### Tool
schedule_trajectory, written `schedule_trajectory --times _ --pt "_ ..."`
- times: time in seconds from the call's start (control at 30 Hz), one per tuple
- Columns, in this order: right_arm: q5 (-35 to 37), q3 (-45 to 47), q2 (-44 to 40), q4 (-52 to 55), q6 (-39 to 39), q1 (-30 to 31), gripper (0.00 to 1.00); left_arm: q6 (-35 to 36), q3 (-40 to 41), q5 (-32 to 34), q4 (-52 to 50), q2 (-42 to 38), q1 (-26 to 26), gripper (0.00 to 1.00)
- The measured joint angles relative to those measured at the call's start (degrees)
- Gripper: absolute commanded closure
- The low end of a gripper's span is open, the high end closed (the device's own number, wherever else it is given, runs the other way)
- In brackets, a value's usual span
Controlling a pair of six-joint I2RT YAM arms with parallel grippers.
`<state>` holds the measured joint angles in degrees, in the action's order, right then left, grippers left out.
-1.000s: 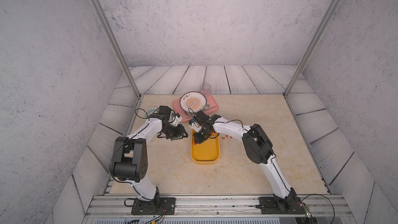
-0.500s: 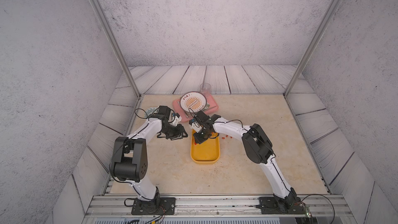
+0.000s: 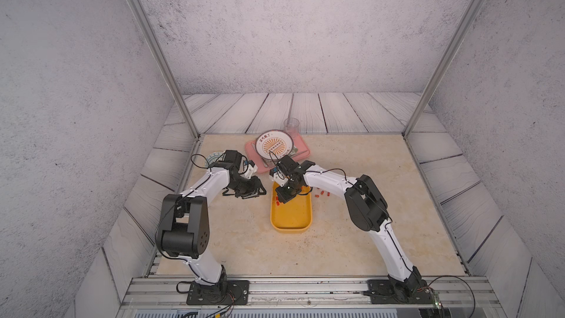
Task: Take the screw protection sleeves out of the storage box
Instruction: Pick up the screw protection sleeve from the storage box, then place the screw protection sleeve at the center of the board.
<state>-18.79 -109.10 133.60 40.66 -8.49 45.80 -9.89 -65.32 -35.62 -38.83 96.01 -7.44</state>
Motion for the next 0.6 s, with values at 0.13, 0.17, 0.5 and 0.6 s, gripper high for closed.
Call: schedule_trajectory --times 0.13,0.17,0.5,0.6 --pt "-1.8 1.6 -1.6 0.9 1.6 -1.0 0.92 0.0 0.0 0.0 0.0 0.0 0.0 0.59" --pt "-2.4 2.1 -2.5 1.5 2.2 -1.4 0.92 0.0 0.0 0.0 0.0 0.0 0.0 0.59" --pt "-8.7 8.2 -18.9 8.1 9.7 -6.3 0.92 0.1 0.0 -0.8 0.1 0.0 0.2 0.58" --pt "-8.3 13.2 -24.9 9.2 12.6 -9.4 0.92 0.1 0.0 -2.3 0.3 0.0 0.2 0.57"
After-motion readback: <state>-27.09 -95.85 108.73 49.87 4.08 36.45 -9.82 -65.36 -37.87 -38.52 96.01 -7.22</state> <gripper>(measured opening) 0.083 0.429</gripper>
